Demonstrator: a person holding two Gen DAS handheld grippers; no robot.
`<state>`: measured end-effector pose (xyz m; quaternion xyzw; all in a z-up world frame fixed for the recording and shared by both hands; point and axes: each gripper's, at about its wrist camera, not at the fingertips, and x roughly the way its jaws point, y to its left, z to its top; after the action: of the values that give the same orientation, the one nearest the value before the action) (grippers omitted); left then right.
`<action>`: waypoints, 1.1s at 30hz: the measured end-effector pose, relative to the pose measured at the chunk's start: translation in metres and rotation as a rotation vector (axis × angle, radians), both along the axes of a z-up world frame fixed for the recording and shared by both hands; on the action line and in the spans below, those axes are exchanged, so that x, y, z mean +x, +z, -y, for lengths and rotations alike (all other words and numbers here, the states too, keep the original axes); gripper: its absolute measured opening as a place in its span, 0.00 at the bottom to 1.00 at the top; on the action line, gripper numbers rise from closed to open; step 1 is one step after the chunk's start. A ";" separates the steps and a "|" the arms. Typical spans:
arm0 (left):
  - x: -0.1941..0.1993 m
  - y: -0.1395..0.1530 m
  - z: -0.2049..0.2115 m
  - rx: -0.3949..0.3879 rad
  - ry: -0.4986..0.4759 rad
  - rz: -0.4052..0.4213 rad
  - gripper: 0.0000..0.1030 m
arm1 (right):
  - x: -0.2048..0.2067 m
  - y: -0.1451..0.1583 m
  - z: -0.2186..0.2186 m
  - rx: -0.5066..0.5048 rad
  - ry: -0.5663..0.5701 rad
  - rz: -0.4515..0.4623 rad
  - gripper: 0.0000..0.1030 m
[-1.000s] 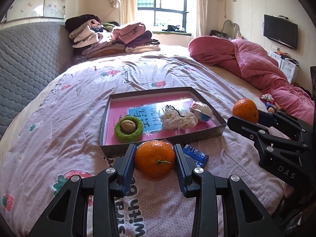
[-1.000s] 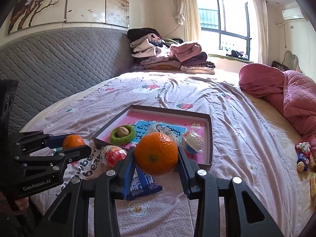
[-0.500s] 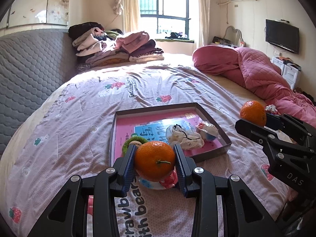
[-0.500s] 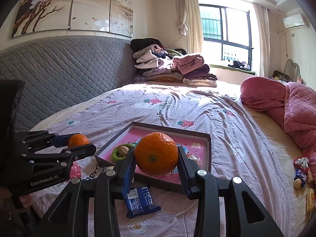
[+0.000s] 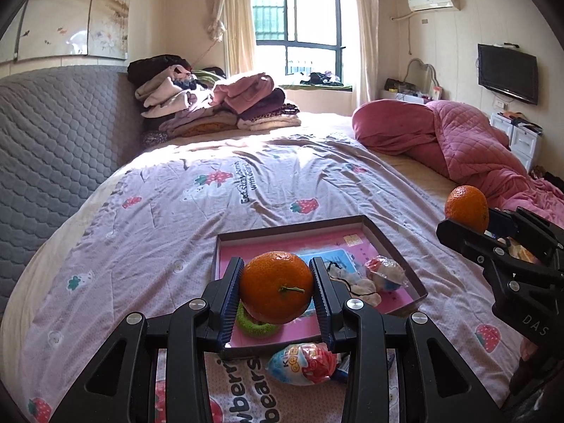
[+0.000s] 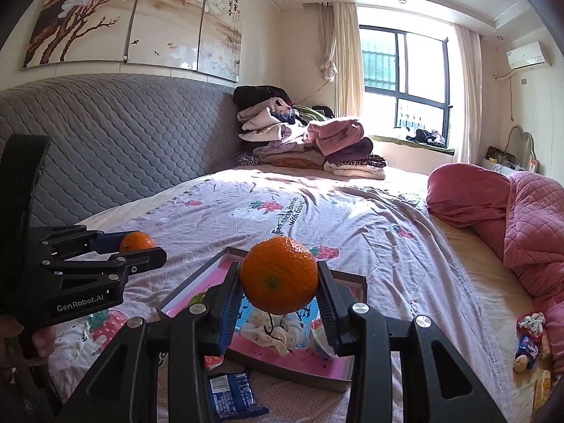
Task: Organize objects
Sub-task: 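Lift the orange with the right gripper and carry it toward the tray, then lower the left gripper's orange beside the green ring while the right gripper lowers its orange onto the mesh bag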
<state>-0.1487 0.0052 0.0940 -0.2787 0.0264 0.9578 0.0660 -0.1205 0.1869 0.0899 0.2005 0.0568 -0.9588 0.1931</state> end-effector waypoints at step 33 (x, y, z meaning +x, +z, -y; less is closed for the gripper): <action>-0.062 -0.036 -0.015 -0.015 0.018 0.037 0.38 | -0.051 -0.033 -0.001 0.032 -0.011 0.069 0.39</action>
<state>-0.2107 0.0198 0.0579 -0.2971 0.0296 0.9527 0.0557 -0.1715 0.1882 0.0569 0.2367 0.0641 -0.9514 0.1865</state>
